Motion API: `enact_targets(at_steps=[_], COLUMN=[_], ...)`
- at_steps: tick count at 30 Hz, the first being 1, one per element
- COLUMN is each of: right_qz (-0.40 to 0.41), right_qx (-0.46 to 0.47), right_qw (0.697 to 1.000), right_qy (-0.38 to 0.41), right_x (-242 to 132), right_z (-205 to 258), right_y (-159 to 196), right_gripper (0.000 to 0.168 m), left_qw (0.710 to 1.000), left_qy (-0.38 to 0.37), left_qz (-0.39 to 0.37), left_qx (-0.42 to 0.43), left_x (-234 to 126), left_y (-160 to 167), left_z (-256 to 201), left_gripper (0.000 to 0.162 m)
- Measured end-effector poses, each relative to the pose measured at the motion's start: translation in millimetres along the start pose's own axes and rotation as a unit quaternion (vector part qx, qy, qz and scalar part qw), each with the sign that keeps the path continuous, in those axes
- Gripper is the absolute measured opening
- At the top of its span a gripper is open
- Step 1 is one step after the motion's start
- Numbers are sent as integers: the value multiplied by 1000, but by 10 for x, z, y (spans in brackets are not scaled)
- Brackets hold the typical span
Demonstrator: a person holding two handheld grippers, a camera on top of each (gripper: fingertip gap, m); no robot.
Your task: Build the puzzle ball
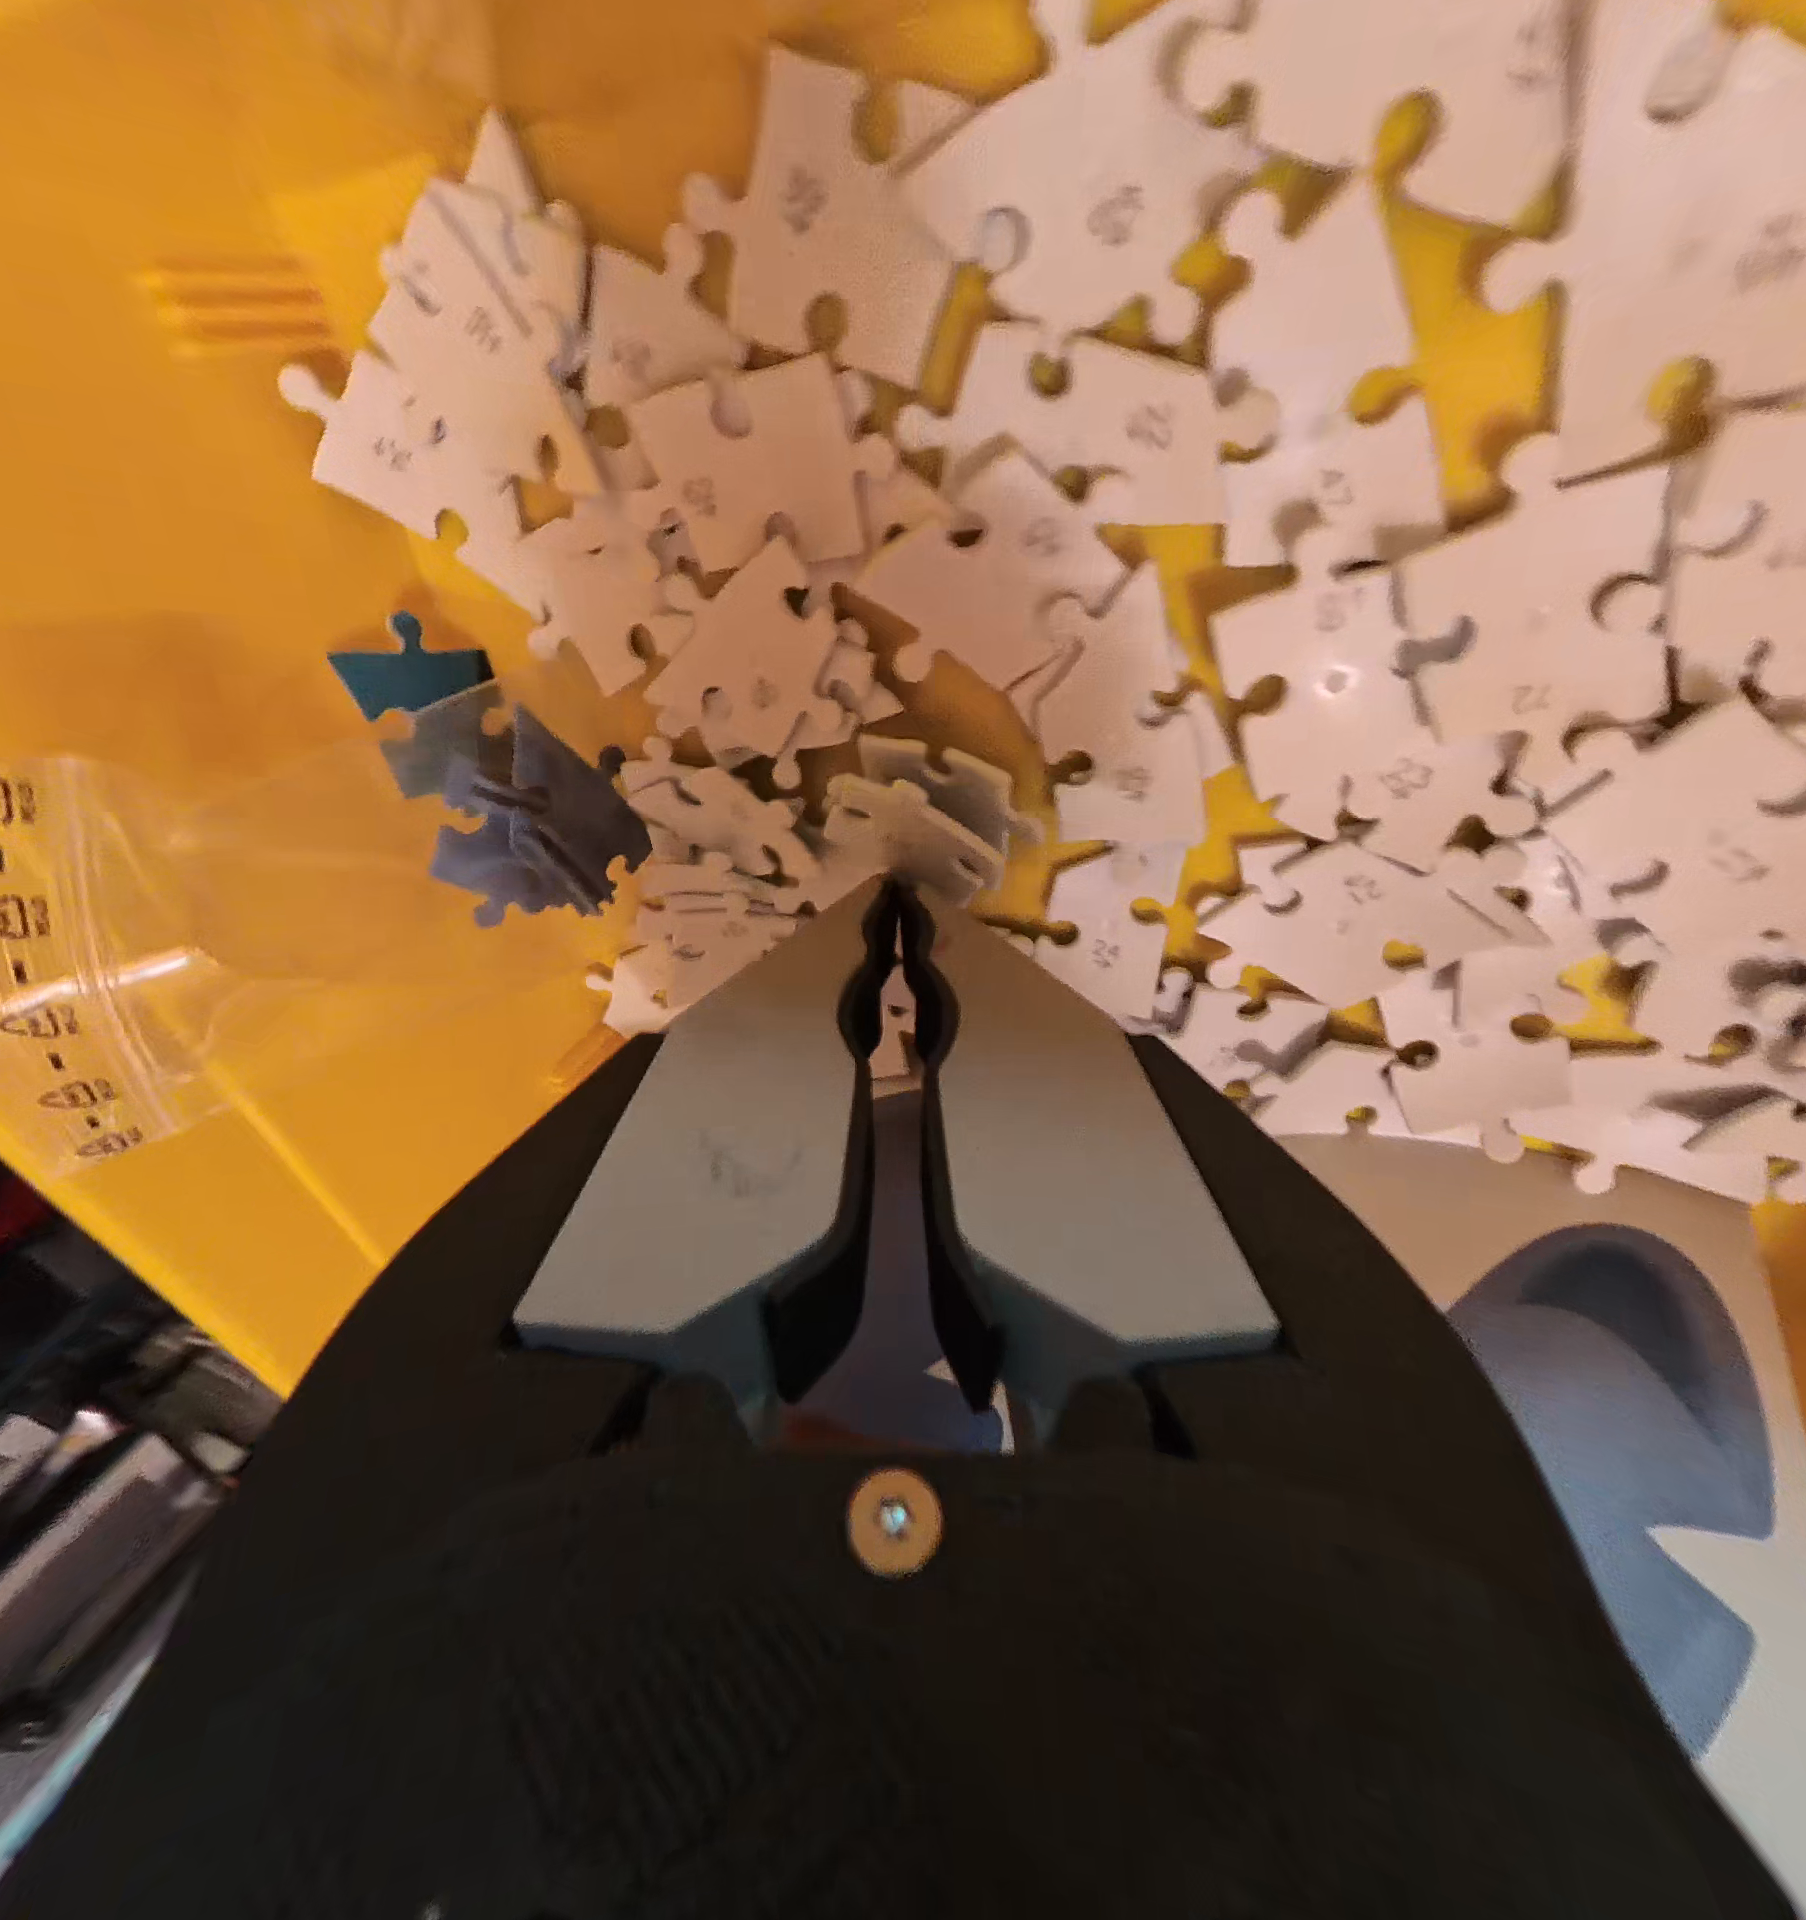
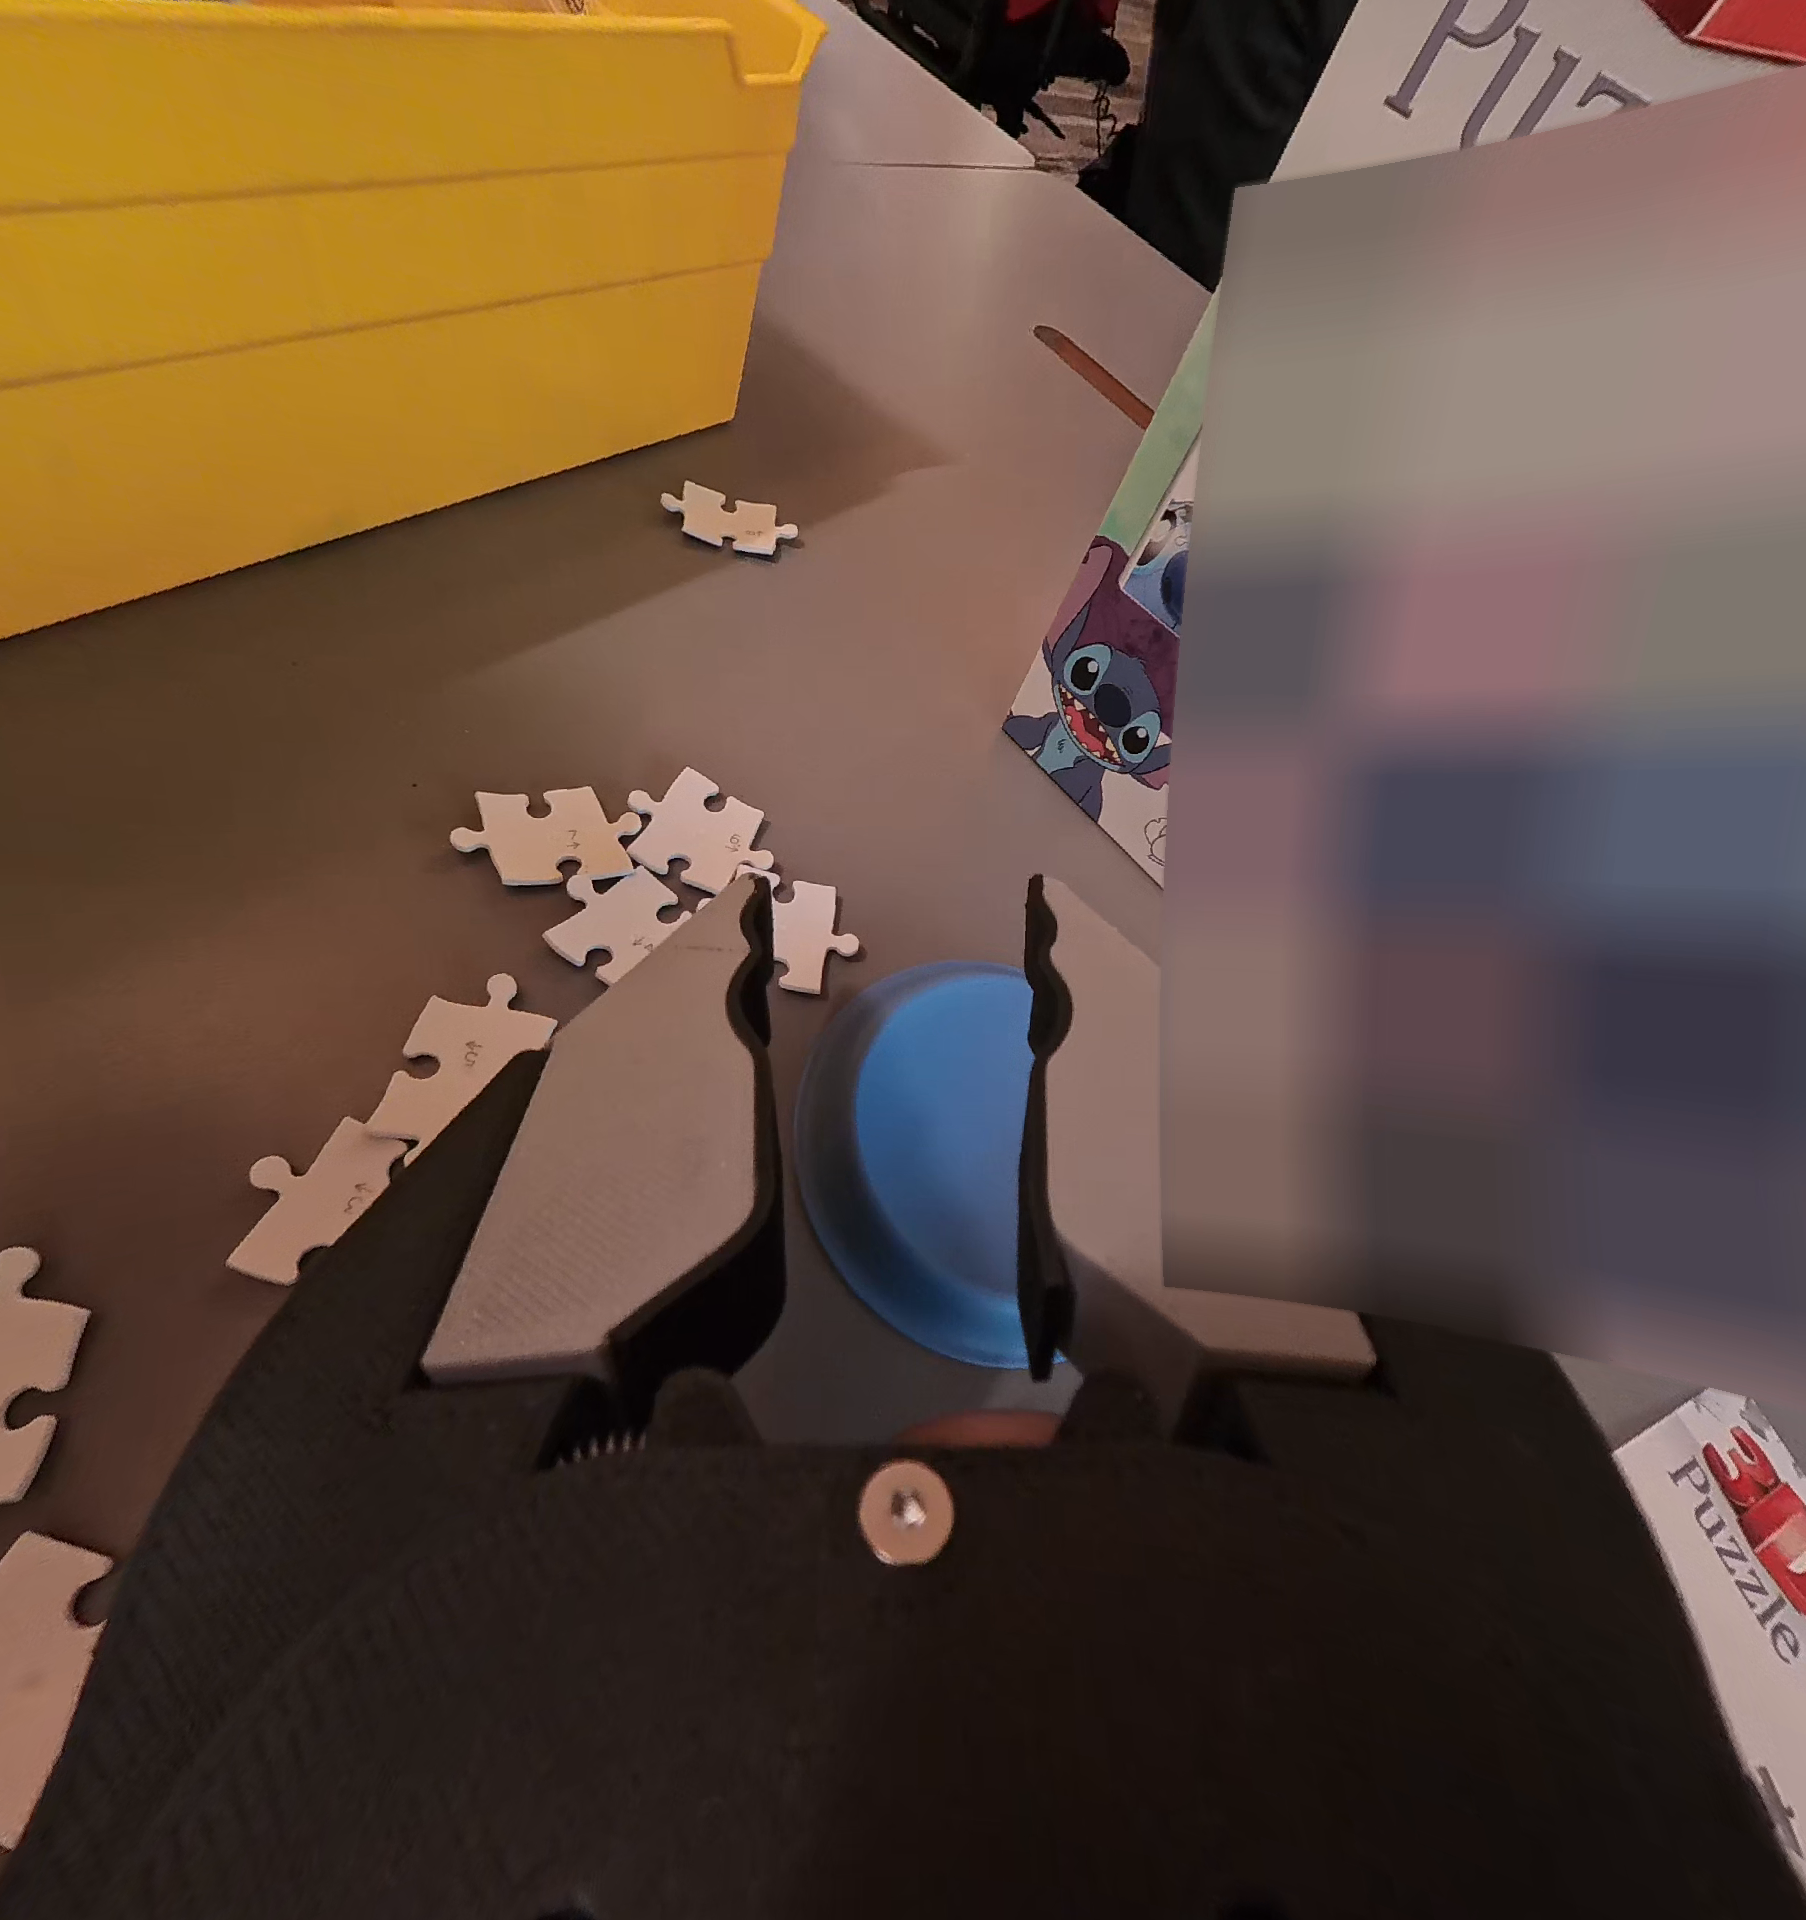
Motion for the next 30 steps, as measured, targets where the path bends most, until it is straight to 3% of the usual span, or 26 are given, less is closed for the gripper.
enact_targets(at_steps=[2,5,13,21,25,30], right_qz=[0,0,0,-2,1,2], right_qx=[1,4,5,5,2,3], right_qw=[1000,1000,1000,1000,1000,1000], right_qy=[1,2,4,5,4,3], right_x=[1,-1,0,-14,-5,0], right_z=[-5,-17,-19,-26,-21,-25], right_y=[2,5,4,0,8,12], right_gripper=[46,46,46,46,46,46], left_qw=[998,994,993,994,991,990], left_qy=[30,9,-31,-68,-105,-96], left_qz=[-9,-39,-96,-64,-78,-97], left_qx=[46,98,69,61,25,-47], left_x=[-24,-79,-251,-129,-152,-186], left_y=[9,27,48,-60,-88,-58], left_z=[-140,-224,-88,-28,95,256], left_gripper=[0,0,0,0,0,0])
Point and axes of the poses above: each gripper's, where its closed fingertips meet, x out along the fingers, y out of its underside, z = x × y across the jaws, the point moved 8 cm from there along -x, back along the fingers, and after that the axes turned 13 degrees about z, right-handed, at the moved point
